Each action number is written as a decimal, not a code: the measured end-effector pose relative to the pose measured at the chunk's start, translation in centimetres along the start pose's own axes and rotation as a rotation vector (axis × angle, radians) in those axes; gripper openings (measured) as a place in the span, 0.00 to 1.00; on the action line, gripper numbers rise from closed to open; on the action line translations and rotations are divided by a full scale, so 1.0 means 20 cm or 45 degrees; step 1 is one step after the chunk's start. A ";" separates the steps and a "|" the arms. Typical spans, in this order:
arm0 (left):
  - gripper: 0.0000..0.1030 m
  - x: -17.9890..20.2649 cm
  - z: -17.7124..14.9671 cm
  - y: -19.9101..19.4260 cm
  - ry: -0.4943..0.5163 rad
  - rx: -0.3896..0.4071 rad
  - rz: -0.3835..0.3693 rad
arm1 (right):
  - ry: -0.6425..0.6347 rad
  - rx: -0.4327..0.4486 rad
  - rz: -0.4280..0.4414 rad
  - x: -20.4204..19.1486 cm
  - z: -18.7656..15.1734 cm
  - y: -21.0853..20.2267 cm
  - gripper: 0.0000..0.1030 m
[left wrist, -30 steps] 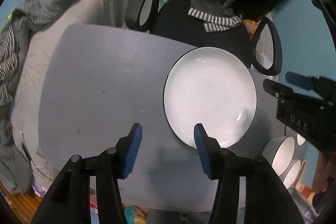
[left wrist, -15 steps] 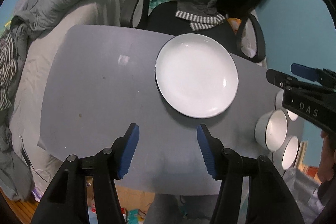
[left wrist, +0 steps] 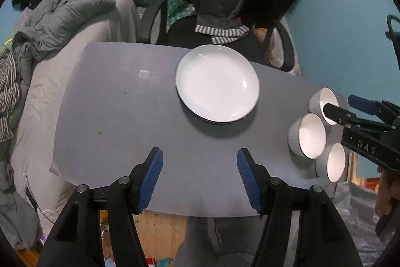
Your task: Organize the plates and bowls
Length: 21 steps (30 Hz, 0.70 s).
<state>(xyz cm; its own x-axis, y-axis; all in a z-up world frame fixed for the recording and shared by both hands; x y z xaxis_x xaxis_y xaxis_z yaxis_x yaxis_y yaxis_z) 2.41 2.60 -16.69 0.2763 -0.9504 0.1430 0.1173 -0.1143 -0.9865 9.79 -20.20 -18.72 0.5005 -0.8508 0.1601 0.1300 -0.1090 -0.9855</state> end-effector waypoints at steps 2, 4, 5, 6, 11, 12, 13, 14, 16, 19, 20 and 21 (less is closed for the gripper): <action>0.61 0.04 -0.03 0.00 0.029 -0.007 -0.013 | 0.032 -0.004 -0.005 0.04 -0.07 -0.01 0.61; 0.61 0.08 -0.05 0.00 0.059 -0.015 -0.025 | 0.060 -0.012 -0.010 0.07 -0.12 -0.01 0.61; 0.61 0.11 -0.06 0.00 0.080 -0.022 -0.032 | 0.078 -0.017 -0.010 0.10 -0.15 -0.01 0.61; 0.61 0.13 -0.08 0.00 0.097 -0.030 -0.038 | 0.093 -0.022 -0.009 0.12 -0.17 -0.02 0.61; 0.61 0.24 -0.11 0.02 0.169 -0.052 -0.052 | 0.171 -0.048 0.014 0.22 -0.27 -0.01 0.61; 0.61 0.25 -0.11 0.02 0.176 -0.055 -0.054 | 0.181 -0.049 0.017 0.23 -0.29 -0.01 0.61; 0.61 0.28 -0.11 0.03 0.189 -0.062 -0.060 | 0.202 -0.046 0.024 0.26 -0.31 0.00 0.61; 0.61 0.30 -0.12 0.04 0.197 -0.066 -0.065 | 0.217 -0.045 0.030 0.28 -0.32 0.01 0.61; 0.61 0.35 -0.12 0.06 0.225 -0.076 -0.070 | 0.253 -0.047 0.050 0.32 -0.35 0.03 0.61; 0.61 0.42 -0.10 0.09 0.264 -0.096 -0.068 | 0.293 -0.062 0.059 0.39 -0.38 0.07 0.61; 0.61 0.44 -0.09 0.10 0.269 -0.103 -0.071 | 0.305 -0.064 0.062 0.41 -0.39 0.09 0.61; 0.61 0.46 -0.09 0.12 0.278 -0.113 -0.077 | 0.317 -0.067 0.065 0.44 -0.40 0.10 0.61</action>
<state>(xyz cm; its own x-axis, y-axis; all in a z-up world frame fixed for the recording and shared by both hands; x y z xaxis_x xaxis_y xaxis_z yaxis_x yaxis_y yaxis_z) 3.62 -7.00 -17.86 0.0578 -0.9800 0.1906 0.0401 -0.1885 -0.9812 7.68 -31.96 -19.80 0.2782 -0.9556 0.0976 0.0618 -0.0836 -0.9946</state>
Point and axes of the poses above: each gripper's, at about its wrist camera, not at the fingertips, and y roughly the way its jaws point, x to its right, z to its top, the point moved 4 cm from there along y, roughly the way its jaws point, and after that the axes turned 10 degrees about -x, right-handed, at the moved point
